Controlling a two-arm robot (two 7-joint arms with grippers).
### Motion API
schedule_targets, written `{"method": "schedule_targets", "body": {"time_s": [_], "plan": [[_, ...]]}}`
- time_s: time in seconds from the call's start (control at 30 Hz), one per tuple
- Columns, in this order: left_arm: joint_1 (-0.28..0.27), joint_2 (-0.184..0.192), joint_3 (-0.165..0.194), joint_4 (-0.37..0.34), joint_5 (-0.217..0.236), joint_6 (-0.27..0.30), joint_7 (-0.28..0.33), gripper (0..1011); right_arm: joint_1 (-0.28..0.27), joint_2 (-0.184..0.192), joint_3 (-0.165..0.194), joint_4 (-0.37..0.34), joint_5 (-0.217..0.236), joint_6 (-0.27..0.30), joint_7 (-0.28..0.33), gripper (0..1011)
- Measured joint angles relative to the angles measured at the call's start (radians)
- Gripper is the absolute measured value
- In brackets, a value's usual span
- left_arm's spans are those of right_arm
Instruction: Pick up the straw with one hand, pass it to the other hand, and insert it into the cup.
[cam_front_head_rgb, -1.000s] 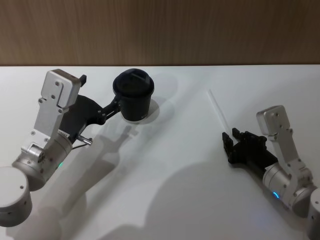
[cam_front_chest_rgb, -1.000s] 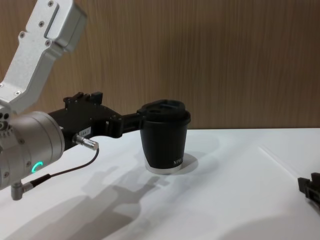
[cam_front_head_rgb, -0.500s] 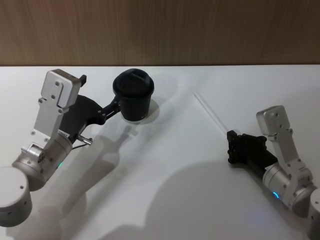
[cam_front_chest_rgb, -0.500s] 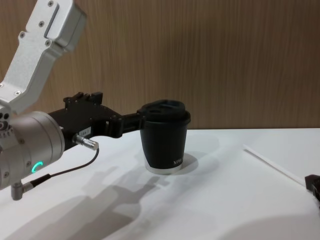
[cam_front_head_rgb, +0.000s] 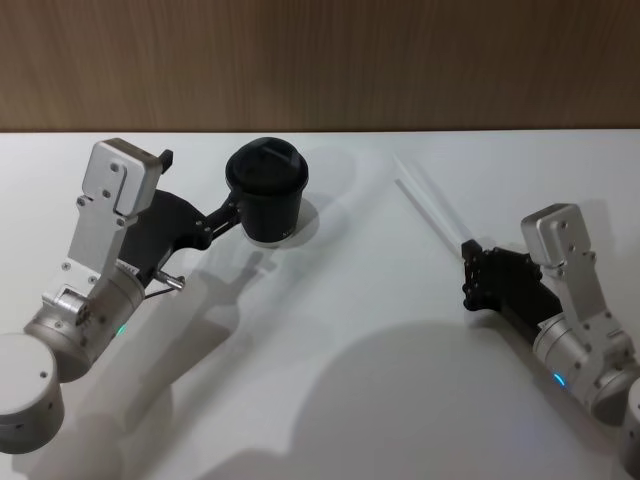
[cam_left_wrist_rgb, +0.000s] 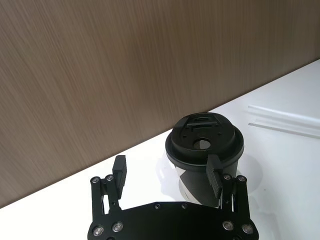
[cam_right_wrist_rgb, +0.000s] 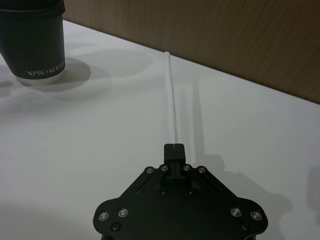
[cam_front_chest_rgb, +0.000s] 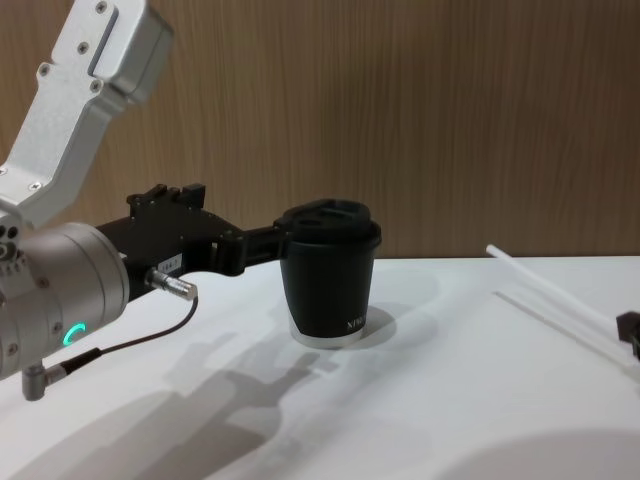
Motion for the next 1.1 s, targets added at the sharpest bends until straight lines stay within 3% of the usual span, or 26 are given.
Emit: {"method": "schedule_targets", "body": {"time_s": [0.27,0.6,1.1], "plan": [[0.0,0.0,0.0,0.0,0.0,0.0,0.0,1003,0.001,0.016,0.004,-0.011,-0.037,-0.086,-0.001,0],[0.0,0.0,0.0,0.0,0.0,0.0,0.0,1003,0.002,0.044,0.01,-0.04,-0.073,-0.233,0.022,0],[0.0,0.0,0.0,0.0,0.0,0.0,0.0,1003,0.012,0.088,0.006,-0.091,-0.062,-0.437,0.119,0]]}}
